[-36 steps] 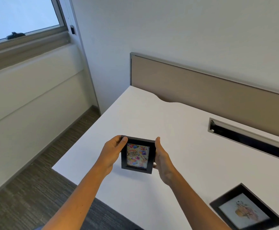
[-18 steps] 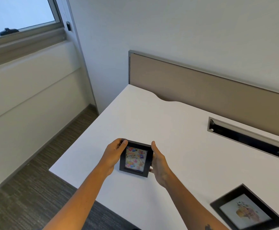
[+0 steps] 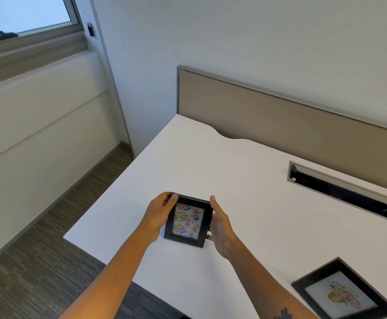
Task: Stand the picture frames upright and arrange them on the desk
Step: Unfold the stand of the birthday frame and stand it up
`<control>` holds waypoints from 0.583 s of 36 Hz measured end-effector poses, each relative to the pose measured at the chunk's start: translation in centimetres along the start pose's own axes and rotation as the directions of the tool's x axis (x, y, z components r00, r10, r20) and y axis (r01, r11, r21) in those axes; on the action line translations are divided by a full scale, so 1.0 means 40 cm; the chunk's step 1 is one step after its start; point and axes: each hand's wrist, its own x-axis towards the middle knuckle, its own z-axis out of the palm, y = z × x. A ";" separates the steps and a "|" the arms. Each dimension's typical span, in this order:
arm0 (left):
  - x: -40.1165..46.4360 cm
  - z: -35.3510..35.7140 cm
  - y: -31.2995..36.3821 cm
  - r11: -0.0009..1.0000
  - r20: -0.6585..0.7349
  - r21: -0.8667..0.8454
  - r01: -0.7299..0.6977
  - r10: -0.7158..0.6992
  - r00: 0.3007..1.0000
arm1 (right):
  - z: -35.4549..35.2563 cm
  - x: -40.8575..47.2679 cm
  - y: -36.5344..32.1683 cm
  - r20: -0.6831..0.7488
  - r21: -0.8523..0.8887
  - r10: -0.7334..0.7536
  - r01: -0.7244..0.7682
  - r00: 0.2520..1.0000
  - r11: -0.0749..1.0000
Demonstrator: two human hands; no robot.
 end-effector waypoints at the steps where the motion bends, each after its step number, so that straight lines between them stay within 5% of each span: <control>1: 0.002 0.001 0.001 1.000 -0.001 -0.001 0.003 -0.003 1.000 | 0.000 0.002 0.000 0.001 -0.001 0.002 -0.002 1.000 1.000; 14: 0.012 0.008 0.002 0.997 -0.041 -0.017 0.070 -0.070 0.997 | -0.018 0.007 0.008 0.013 -0.101 0.014 -0.013 1.000 0.995; 21: -0.011 0.020 0.005 0.994 -0.163 0.111 0.000 0.018 0.986 | -0.046 -0.028 0.019 -0.044 -0.174 -0.052 0.044 0.998 0.984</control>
